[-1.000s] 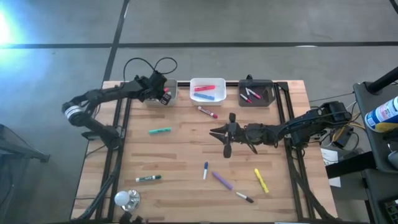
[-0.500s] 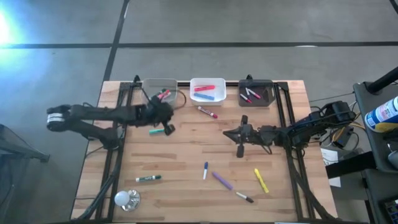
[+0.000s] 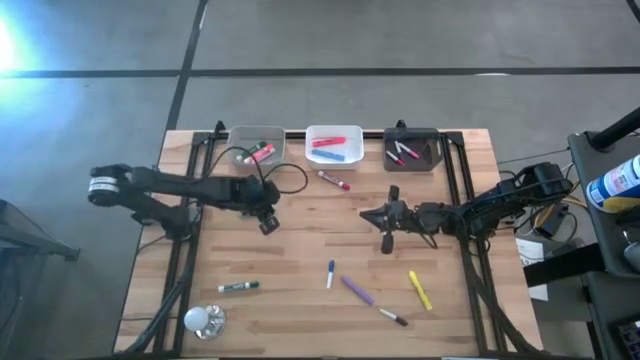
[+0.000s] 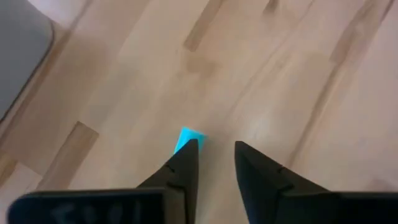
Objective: Pick & Place Markers
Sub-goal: Put the light blue highlighter pen into the white bin
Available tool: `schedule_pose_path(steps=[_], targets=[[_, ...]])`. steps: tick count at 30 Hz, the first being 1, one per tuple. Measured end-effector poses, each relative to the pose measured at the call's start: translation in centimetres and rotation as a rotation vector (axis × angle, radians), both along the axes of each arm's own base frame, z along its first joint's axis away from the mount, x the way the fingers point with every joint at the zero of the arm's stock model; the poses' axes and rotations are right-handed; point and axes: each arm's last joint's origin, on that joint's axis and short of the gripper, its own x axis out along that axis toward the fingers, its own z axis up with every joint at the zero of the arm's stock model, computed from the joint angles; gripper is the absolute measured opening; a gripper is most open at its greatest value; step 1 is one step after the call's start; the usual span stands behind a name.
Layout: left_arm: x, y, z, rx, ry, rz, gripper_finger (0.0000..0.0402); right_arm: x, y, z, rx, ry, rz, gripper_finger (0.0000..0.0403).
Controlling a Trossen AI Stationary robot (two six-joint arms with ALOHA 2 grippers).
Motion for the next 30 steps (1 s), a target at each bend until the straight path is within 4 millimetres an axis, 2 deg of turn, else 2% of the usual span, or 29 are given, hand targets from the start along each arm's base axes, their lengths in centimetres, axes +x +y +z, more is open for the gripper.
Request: schedule_pose_path(steps=[9, 16, 20, 25, 30], targets=[[0.9, 0.5, -2.7, 0.029, 0.137, -0.035, 0.0126, 0.0, 0.0, 0.0, 0.0, 0.0, 0.002, 0.0008], [1.5, 1.1, -4.5, 0.002, 0.19, -0.032, 0.0125, 0.1, 0.0, 0.1, 0.0, -0.002, 0.006, 0.0008], [1.6, 1.1, -5.1, -0.029, 0.207, -0.04, 0.0105, 0.1, 0.0, 0.1, 0.001, -0.002, 0.005, 0.0008], [1.5, 1.1, -4.9, -0.038, 0.193, -0.032, 0.0058, 0.1, 0.0, 0.1, 0.001, -0.002, 0.005, 0.0008], [1.4, 1.2, -3.1, -0.038, 0.142, -0.011, 0.0055, 0.1, 0.0, 0.1, 0.001, -0.002, 0.005, 0.0008]])
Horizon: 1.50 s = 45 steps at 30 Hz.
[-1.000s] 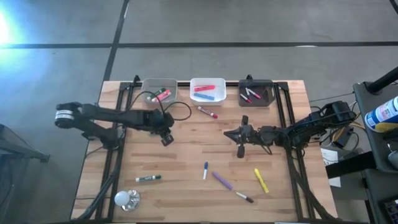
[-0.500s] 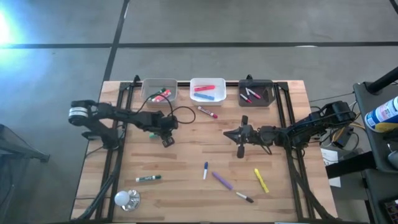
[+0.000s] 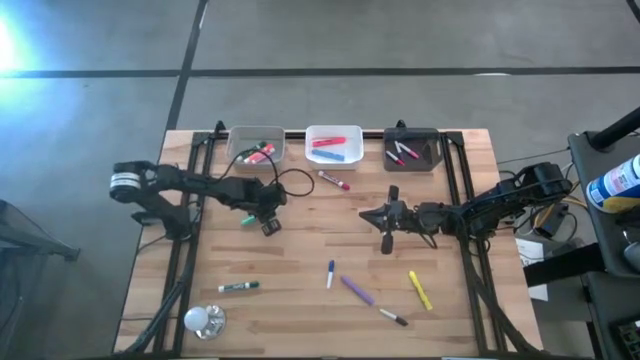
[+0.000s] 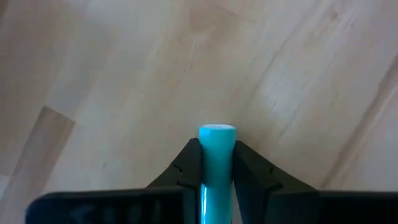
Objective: Pick & Place Markers
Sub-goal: Put the light blue highlighter pen into the white bin
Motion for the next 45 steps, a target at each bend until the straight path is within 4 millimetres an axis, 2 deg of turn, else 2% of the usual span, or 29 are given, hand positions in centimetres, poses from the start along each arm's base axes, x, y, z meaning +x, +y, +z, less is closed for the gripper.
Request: schedule_pose_path(steps=[6, 11, 16, 18, 21, 26, 32, 38, 42, 45], targets=[[0.7, 1.4, 5.2, 0.066, -0.258, 0.062, 0.0058, 0.0, 0.0, 0.0, 0.0, 0.0, 0.0, 0.0008], [1.8, 4.3, 9.5, 0.203, -0.557, 0.087, 0.0058, 0.0, 0.0, 0.0, 0.001, 0.0, -0.001, 0.0008], [3.5, 7.5, 11.9, 0.369, -0.831, 0.069, 0.0058, 0.0, 0.0, 0.0, 0.004, -0.001, -0.001, 0.0008], [4.4, 8.8, 12.3, 0.418, -0.934, 0.055, 0.0059, 0.0, 0.0, 0.0, 0.004, 0.0, -0.001, 0.0008], [6.1, 11.0, 11.7, 0.462, -0.995, 0.043, 0.0059, 0.0, 0.0, 0.0, 0.004, -0.001, -0.001, 0.0008], [9.9, 15.2, 10.0, 0.444, -0.966, 0.032, 0.0059, 0.0, 0.0, 0.0, 0.004, 0.0, -0.002, 0.0008], [14.6, 18.8, 7.2, 0.36, -0.752, 0.015, 0.006, 0.0, 0.0, 0.0, 0.0, 0.0, -0.003, 0.0008], [16.9, 20.2, 4.4, 0.279, -0.52, -0.02, 0.006, 0.0, 0.0, 0.0, 0.0, 0.0, -0.003, 0.0008], [17.3, 20.4, 3.9, 0.258, -0.503, -0.006, 0.0066, 0.0, 0.0, 0.0, 0.0, 0.001, -0.003, 0.0008], [17.2, 20.3, 3.5, 0.239, -0.476, 0.005, 0.0086, 0.0, 0.0, 0.0, 0.016, -0.002, -0.004, 0.0008]])
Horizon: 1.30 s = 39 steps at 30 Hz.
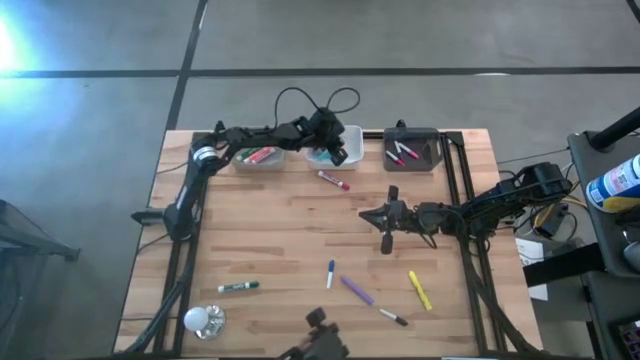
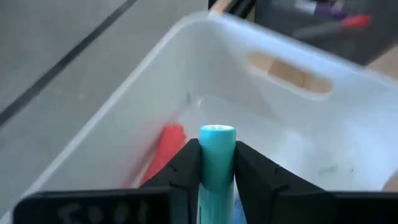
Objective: Pick & Place Markers
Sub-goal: Put the light blue highlighter pen into the white bin, then put the black pen into the black bin
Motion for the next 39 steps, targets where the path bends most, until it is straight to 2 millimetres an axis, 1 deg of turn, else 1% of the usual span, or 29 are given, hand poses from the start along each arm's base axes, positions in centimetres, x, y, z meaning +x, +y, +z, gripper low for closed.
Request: schedule_pose_path(steps=[2, 3, 6, 8, 11, 13, 15, 18, 20, 21, 23, 25, 28, 30, 33, 35, 39], targets=[[-0.3, -0.1, 0.4, -0.001, 0.018, 0.008, 0.0103, 0.0, 0.0, 0.0, 0.028, -0.005, -0.002, 0.0008], [-0.5, -0.2, 1.0, 0.006, 0.02, 0.014, 0.0111, 0.0, 0.0, 0.0, 0.042, -0.008, -0.003, 0.0008], [-1.3, -0.6, 3.2, 0.031, 0.021, 0.028, 0.013, 0.0, 0.0, 0.0, 0.069, -0.013, -0.005, 0.0008], [-1.9, -1.0, 4.6, 0.052, 0.036, 0.047, 0.0134, 0.0, 0.0, 0.0, 0.078, -0.015, -0.006, 0.0008], [-2.7, -2.3, 6.5, 0.096, 0.046, 0.09, 0.0128, 0.0, 0.0, 0.0, 0.088, -0.017, -0.007, 0.0009], [-3.3, -4.0, 7.7, 0.125, 0.019, 0.062, 0.0112, 0.0, 0.0, 0.0, 0.09, -0.018, -0.007, 0.0009], [-4.0, -5.9, 8.3, 0.148, -0.034, 0.031, 0.0089, 0.0, 0.0, 0.0, 0.091, -0.018, -0.007, 0.0009], [-5.6, -9.1, 7.5, 0.16, -0.112, -0.008, 0.0045, 0.1, 0.0, 0.1, 0.09, -0.02, -0.012, 0.0009], [-6.9, -11.4, 6.4, 0.157, -0.19, -0.034, 0.0016, 0.1, 0.0, 0.1, 0.09, -0.021, -0.014, 0.0009], [-7.7, -12.5, 5.9, 0.153, -0.231, -0.048, 0.0008, 0.2, 0.0, 0.2, 0.09, -0.023, -0.014, 0.0008], [-9.3, -14.8, 4.7, 0.142, -0.332, -0.078, 0.0005, 0.3, 0.0, 0.2, 0.101, -0.014, -0.022, 0.0009], [-10.9, -16.8, 3.1, 0.131, -0.402, -0.113, 0.0005, 0.7, 0.0, 0.2, 0.132, 0.023, -0.042, 0.0009], [-13.4, -19.2, 0.6, 0.116, -0.495, -0.163, 0.0001, 1.6, 0.4, 0.1, 0.138, 0.154, -0.052, 0.0009], [-14.8, -20.3, -0.5, 0.102, -0.567, -0.18, 0.0001, 2.3, 1.0, 0.2, 0.14, 0.265, -0.047, 0.0009], [-16.6, -21.4, -2.2, 0.064, -0.62, -0.193, 0.0, 3.1, 2.5, 0.9, 0.157, 0.431, -0.035, 0.0009], [-17.4, -21.8, -2.8, 0.038, -0.647, -0.19, 0.0, 3.1, 3.9, 1.4, 0.187, 0.539, -0.026, 0.0009], [-17.9, -22.2, -3.3, 0.011, -0.651, -0.195, 0.0, 2.1, 7.5, 1.9, 0.255, 0.747, 0.007, 0.001]])
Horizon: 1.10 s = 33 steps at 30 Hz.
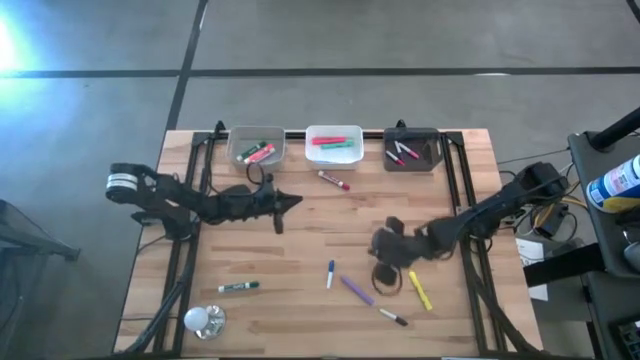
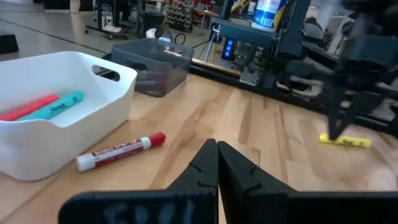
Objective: Pick & Place Markers
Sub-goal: Put the black pen into the black bin
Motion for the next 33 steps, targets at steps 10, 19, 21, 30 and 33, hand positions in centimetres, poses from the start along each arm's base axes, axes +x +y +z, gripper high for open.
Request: schedule_pose_path(steps=[10, 19, 21, 30, 33], targets=[[0.3, -0.5, -0.5, 0.018, 0.031, -0.006, 0.0, -1.0, 8.2, 0.5, 0.206, 0.327, 0.029, 0.0082], [0.5, -1.3, -0.8, 0.009, 0.036, -0.041, 0.0, 1.3, 13.9, -1.0, 0.188, 0.566, 0.083, 0.0174], [0.6, -1.4, -0.6, 0.01, 0.028, -0.044, 0.0, 2.0, 14.6, -1.4, 0.174, 0.601, 0.078, 0.0183], [0.7, -1.6, -0.6, 0.01, 0.027, -0.052, 0.0, 2.9, 15.6, -3.1, 0.15, 0.654, 0.051, 0.0149], [0.7, -1.6, -0.6, 0.009, 0.027, -0.053, 0.0, 2.6, 15.4, -3.4, 0.152, 0.664, 0.026, 0.0116]])
